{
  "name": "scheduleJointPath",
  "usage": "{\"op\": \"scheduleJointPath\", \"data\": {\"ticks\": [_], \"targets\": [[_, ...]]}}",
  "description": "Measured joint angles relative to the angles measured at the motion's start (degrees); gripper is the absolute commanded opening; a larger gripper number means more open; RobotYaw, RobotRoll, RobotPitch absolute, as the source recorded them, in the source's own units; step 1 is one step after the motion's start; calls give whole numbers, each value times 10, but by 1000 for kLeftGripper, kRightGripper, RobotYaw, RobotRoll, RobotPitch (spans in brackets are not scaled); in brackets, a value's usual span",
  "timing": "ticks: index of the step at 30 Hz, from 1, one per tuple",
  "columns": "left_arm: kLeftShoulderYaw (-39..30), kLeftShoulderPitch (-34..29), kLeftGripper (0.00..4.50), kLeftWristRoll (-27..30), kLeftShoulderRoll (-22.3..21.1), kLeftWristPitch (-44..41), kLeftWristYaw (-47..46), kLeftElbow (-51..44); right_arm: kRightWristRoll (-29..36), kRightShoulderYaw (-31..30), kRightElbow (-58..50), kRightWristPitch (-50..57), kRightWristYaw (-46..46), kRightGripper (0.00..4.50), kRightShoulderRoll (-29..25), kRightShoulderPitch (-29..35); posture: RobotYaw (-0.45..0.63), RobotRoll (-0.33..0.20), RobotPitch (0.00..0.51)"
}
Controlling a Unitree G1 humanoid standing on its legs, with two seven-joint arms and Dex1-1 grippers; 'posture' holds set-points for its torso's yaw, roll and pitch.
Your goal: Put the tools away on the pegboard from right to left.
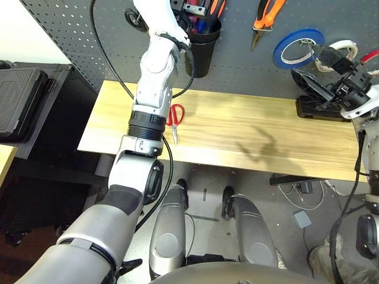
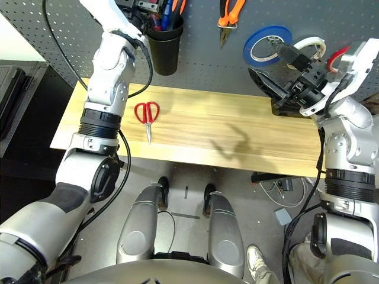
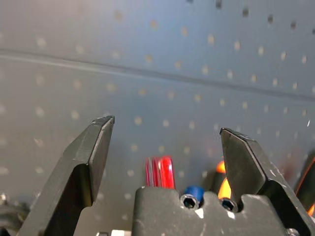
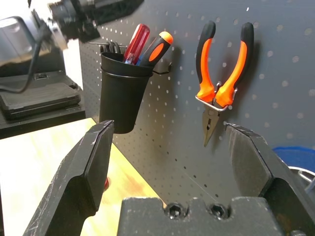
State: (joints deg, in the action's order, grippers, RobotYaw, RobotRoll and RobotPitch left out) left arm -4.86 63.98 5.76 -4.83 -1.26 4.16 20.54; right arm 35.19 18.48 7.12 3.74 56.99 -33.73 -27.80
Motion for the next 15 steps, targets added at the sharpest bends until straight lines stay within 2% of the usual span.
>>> {"op": "scheduleJointPath", "data": {"ticks": [3,6,12,15], "targets": [[-9,-5,4479,7,-8,-39,-6,-67,1,-5,-2,3,9,4500,5,2,99,0,247],[-9,-36,4479,9,-15,-85,-10,-144,6,-9,-8,10,18,4500,9,11,107,0,252],[2,-174,4479,6,-29,-200,-17,-297,11,-27,-32,31,30,4500,15,49,148,0,274],[11,-236,4479,-2,-37,-235,-17,-336,-2,-47,-33,33,33,4500,17,66,165,0,283]]}}
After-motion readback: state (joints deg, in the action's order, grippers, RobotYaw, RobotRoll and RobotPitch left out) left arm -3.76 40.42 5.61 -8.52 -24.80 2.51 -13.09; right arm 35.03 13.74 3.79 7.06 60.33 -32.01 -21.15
